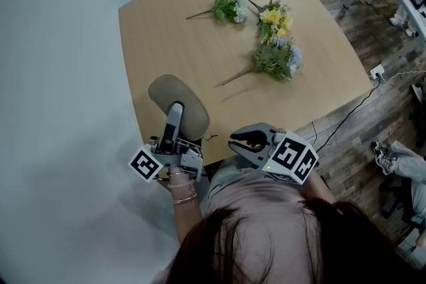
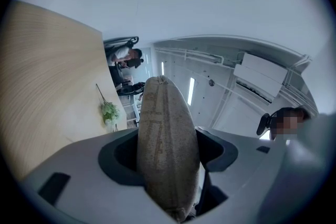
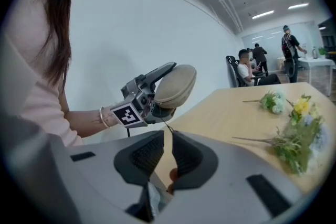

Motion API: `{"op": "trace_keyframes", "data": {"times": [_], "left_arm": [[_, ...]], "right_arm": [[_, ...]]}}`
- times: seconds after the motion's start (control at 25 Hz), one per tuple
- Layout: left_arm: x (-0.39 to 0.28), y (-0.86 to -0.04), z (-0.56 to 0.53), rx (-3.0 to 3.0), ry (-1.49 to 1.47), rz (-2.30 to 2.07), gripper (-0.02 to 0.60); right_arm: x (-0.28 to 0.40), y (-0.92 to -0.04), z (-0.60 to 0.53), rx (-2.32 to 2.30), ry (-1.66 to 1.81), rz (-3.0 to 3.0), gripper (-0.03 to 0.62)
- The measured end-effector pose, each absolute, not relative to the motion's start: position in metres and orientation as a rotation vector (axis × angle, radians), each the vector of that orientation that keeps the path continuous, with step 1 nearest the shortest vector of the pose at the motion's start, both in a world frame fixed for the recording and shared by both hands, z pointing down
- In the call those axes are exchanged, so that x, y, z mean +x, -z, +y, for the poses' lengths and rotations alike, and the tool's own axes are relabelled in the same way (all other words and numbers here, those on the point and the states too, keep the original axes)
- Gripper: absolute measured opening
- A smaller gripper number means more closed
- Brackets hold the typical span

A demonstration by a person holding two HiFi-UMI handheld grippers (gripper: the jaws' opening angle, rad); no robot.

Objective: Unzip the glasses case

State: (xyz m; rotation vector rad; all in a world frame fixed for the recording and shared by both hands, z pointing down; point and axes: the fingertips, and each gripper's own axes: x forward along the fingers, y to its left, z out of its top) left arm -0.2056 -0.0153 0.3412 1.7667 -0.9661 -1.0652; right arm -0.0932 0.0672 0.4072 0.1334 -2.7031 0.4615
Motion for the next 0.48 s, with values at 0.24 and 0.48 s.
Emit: {"op": "trace_keyframes", "data": {"times": [0.24,0.48], "left_arm": [[-0.19,-0.328,0.002,1.768,1.118,-1.001,0.282],[-0.159,-0.321,0.025,1.792,1.111,-1.004,0.282]], "right_arm": [[-0.059,-0.405,0.068,0.148,-0.469,-2.704,0.052],[-0.025,-0.399,0.068,0.208,-0.492,-2.73,0.052]]}}
